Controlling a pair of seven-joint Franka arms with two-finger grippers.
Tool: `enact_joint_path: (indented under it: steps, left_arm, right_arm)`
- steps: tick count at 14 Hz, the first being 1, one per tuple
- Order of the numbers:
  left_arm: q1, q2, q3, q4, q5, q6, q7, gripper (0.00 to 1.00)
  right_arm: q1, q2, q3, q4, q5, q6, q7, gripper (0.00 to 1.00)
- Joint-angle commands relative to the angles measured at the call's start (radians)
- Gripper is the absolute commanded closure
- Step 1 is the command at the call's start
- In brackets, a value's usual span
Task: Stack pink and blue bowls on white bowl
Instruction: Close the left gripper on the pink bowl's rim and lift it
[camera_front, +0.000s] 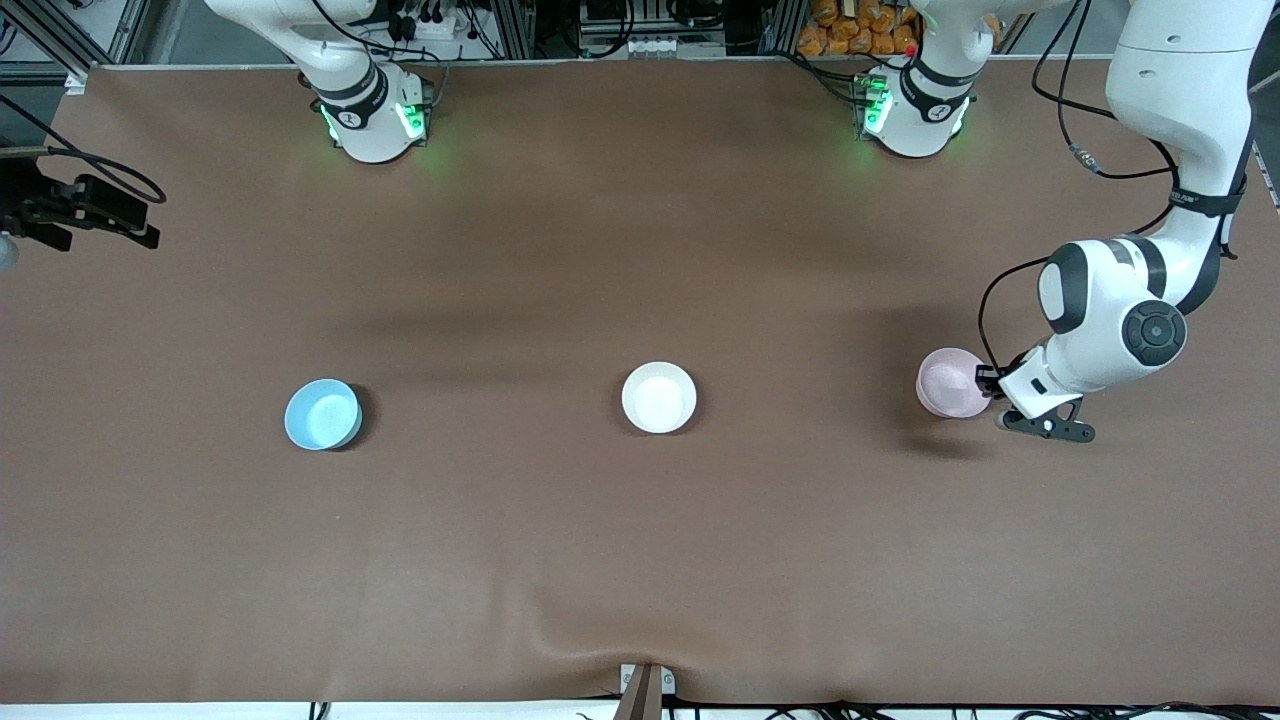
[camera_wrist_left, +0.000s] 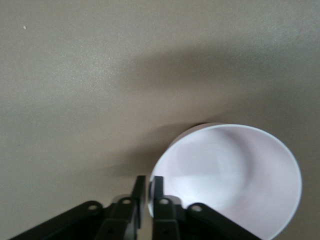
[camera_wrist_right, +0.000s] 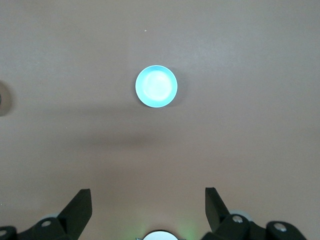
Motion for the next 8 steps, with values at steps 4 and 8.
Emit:
enact_joint_path:
  steps: [4,8]
  left_arm:
    - [0.001,-0.034,-0.030,0.111,-0.063,-0.151,-0.006,1.00]
    - [-0.011,-0.033,-0.066,0.324,-0.149,-0.392,-0.058,1.00]
  right_arm:
    - [0.020,-0.015,-0.022,-0.011,0.002,-0.010,0.070,0.00]
    - [0.026,-0.012,-0.018,-0.023,0.002,-0.009,0.094,0.00]
